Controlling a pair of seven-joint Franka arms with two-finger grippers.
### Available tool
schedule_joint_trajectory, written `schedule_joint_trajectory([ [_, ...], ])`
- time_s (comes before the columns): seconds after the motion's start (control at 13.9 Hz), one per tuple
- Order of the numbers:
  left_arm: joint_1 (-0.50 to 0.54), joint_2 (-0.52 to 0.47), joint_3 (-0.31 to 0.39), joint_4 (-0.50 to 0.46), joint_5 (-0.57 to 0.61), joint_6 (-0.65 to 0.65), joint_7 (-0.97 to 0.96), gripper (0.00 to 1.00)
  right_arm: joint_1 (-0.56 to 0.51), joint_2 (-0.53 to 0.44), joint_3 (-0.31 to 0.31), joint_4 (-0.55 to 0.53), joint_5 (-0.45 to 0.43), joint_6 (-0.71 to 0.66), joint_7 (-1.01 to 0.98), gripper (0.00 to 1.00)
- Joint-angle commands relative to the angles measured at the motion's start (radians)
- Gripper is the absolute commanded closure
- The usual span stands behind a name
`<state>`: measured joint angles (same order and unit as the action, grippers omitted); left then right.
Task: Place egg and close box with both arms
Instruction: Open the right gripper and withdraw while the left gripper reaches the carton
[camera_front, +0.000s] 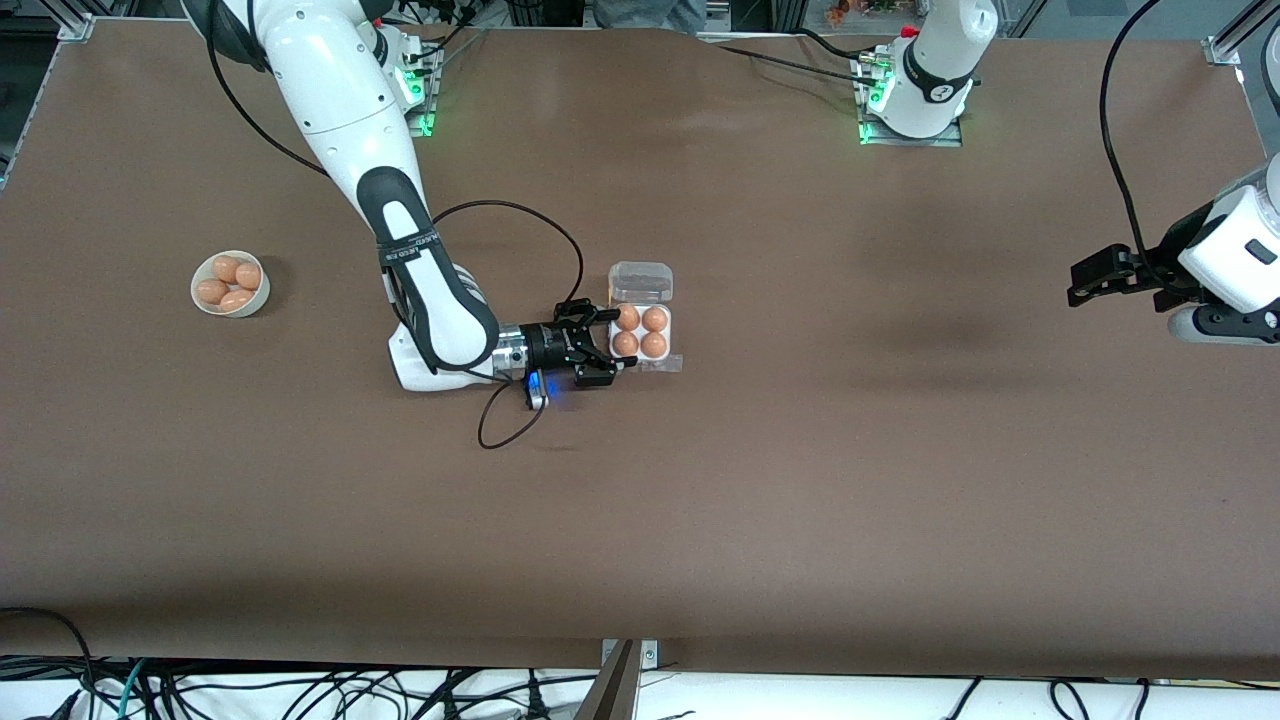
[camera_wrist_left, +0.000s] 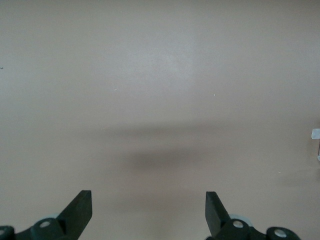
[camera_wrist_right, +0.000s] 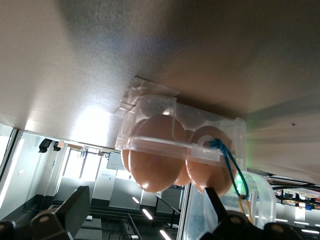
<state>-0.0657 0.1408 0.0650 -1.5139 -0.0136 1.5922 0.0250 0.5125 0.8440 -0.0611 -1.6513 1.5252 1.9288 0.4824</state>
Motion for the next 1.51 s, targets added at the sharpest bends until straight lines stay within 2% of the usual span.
schedule_joint_trajectory([
  [0.0, -0.006, 0.003, 0.002, 0.011, -0.014, -0.005, 0.006, 0.0, -0.026, -0.046, -0.002, -0.001, -0.112, 0.004, -0.005, 0.0],
  [0.14, -0.023, 0.005, -0.014, 0.009, -0.019, -0.011, 0.003, 0.0, -0.055, -0.13, -0.003, -0.001, -0.334, 0.038, -0.011, 0.0],
  [0.29, -0.038, 0.014, -0.053, 0.008, -0.04, -0.024, -0.054, 0.0, -0.1, -0.209, -0.002, -0.002, -0.646, 0.07, -0.05, 0.0],
  [0.58, -0.048, 0.049, -0.174, 0.009, -0.133, -0.024, -0.29, 0.0, -0.178, -0.339, 0.004, -0.027, -1.232, 0.061, -0.113, 0.0],
  [0.72, -0.072, 0.071, -0.229, 0.009, -0.152, -0.024, -0.431, 0.0, -0.23, -0.429, 0.004, -0.071, -1.437, 0.058, -0.145, 0.0],
  [0.79, -0.091, 0.083, -0.244, 0.009, -0.152, -0.024, -0.486, 0.05, -0.265, -0.484, 0.004, -0.105, -1.499, 0.058, -0.16, 0.0],
  [0.94, -0.158, 0.108, -0.249, 0.011, -0.155, -0.023, -0.594, 0.2, -0.325, -0.569, 0.003, -0.119, -1.556, 0.043, -0.226, 0.0],
  [1.15, -0.206, 0.155, -0.249, 0.011, -0.297, -0.023, -0.697, 0.58, -0.362, -0.67, -0.006, -0.104, -1.648, -0.031, -0.37, 0.0],
  [1.22, -0.218, 0.173, -0.251, 0.011, -0.342, -0.023, -0.72, 0.67, -0.367, -0.706, -0.011, -0.098, -1.666, -0.074, -0.378, 0.0],
  [1.44, -0.304, 0.226, -0.251, 0.014, -0.356, -0.021, -0.818, 0.81, -0.368, -0.762, -0.065, -0.01, -1.659, -0.181, -0.393, 0.0],
])
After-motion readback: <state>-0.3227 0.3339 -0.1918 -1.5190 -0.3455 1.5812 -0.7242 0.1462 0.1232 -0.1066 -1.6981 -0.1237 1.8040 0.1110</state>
